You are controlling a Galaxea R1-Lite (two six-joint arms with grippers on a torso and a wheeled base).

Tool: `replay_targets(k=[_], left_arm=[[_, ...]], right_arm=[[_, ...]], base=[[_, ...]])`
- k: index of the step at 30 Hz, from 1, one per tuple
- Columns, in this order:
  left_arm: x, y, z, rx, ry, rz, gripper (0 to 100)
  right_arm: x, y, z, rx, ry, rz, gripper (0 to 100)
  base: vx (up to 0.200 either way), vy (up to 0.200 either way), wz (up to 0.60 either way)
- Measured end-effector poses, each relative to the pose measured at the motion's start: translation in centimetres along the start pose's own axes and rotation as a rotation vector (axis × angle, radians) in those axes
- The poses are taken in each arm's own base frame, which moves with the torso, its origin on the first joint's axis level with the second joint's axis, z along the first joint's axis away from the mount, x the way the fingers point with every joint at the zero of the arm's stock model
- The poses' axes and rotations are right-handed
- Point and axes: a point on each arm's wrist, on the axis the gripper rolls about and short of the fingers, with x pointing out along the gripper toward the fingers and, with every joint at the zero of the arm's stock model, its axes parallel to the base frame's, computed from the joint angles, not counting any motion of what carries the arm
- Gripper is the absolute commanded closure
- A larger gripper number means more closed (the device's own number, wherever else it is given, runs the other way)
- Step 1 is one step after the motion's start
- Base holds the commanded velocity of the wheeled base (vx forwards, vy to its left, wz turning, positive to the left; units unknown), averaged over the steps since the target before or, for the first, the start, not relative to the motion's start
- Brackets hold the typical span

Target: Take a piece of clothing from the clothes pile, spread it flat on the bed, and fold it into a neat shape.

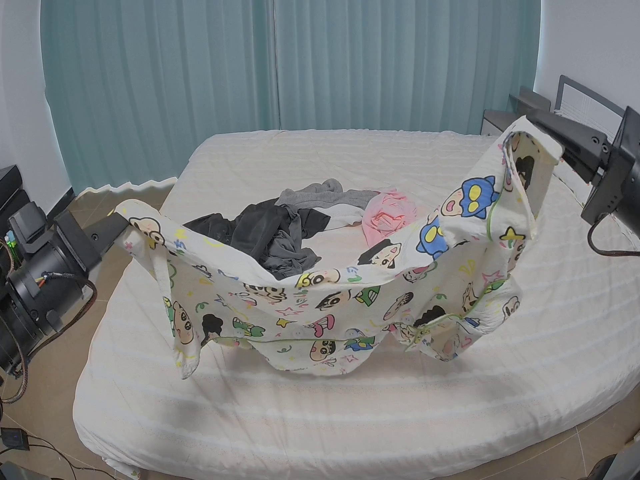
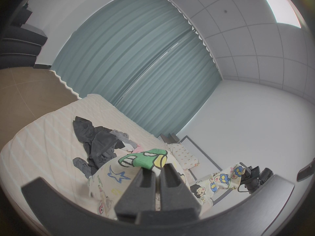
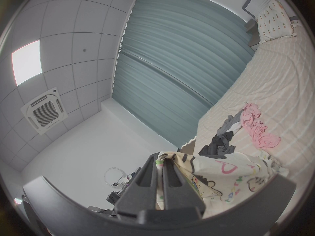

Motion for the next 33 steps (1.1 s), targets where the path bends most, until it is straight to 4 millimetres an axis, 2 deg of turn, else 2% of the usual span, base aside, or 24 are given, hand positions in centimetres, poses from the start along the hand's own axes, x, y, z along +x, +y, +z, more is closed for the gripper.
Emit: replay_targets(k=[2,11,25,33], left_arm=[[-0.3,-0.3,0.3,-0.002,-0.017,-0.016,100],[-0.8,-1.0,1.1,-0.002,-0.052,-0.048,100],[-0.2,-1.9,-0.9,-0.013,0.06,-0.104,100],[0.5,-2.1,-1.9,-0.016,0.112,-0.11,100]], right_arm=[[-0.4,0.5,0.2,-0.002,-0.004,0.023,100],[-1.3,1.2,0.4,-0.005,-0.012,0.056,100],[-1.0,0.5,0.0,-0.002,0.002,0.023,100],[-1.5,-1.6,-0.4,-0.003,-0.001,-0.063,100]], base=[[0.0,0.0,0.0],[0.0,-0.2,0.0],[0.0,-0.2,0.0],[0.0,-0.2,0.0]])
